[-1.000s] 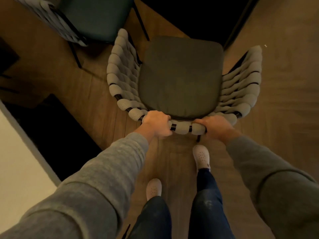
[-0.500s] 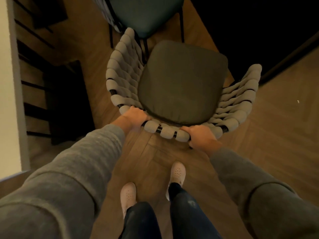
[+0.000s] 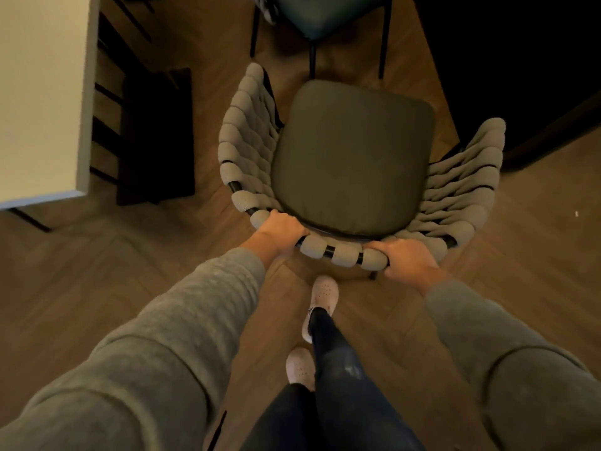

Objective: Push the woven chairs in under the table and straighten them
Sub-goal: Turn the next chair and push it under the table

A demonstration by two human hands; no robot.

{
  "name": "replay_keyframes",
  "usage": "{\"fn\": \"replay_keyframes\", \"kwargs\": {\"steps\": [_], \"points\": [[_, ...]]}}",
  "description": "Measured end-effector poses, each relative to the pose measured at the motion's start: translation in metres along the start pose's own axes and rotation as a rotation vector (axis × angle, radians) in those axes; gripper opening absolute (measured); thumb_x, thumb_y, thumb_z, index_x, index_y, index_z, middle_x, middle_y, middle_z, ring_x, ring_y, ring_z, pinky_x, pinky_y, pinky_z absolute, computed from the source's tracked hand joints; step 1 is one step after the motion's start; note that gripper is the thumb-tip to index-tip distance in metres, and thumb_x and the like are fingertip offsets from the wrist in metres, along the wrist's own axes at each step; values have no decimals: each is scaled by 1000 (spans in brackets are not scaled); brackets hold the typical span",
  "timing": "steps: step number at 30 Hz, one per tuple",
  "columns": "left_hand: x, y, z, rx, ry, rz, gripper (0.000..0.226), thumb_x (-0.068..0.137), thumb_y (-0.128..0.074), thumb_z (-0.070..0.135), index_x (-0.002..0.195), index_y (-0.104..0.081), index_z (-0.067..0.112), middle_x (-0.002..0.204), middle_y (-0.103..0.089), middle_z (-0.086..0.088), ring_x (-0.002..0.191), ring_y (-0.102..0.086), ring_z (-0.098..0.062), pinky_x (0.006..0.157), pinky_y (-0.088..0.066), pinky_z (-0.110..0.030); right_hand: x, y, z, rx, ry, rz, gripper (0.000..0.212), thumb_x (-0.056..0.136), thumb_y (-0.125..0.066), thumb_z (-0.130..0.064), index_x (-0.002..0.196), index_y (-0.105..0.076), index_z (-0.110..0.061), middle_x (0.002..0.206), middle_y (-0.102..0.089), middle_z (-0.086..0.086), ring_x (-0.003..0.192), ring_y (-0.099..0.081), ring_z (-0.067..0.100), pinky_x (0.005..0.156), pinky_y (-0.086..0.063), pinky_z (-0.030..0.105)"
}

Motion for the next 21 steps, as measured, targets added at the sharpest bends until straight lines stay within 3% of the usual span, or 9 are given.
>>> {"fn": "replay_keyframes", "kwargs": {"steps": [10,16,21], "points": [[-61,-43,98,-83,126,1,25,92,-54,20,116,-57,27,103,-64,1,100,-60,-22,88,-44,-39,-72,-47,10,-35,75,-46,43,90,-57,-22,131,-53,-35,118,-65,-4,107,-61,19,86,-47,32],[-74,-32,164,-164,206,-30,25,94,-50,19,117,-55,27,106,-63,0,101,-59,-22,89,-41,-39,-100,-57,56,-79,214,-113,42,88,-57,-22,128,-53,-35,120,-63,-5,106,-60,17,84,-46,31],[-63,-24,235,-275,295,-74,29,95,-49,21,121,-54,31,108,-64,2,102,-59,-23,97,-39,-44,-123,-51,113,-164,347,-144,42,92,-54,-20,133,-50,-30,127,-60,-2,114,-57,18,92,-44,31]]}}
Point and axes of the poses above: each hand's wrist, its own x-axis towards the middle knuckle, its own y-axis out of the back of the hand, z = x × y, the point moved 1 cm from there along x, towards the middle knuckle
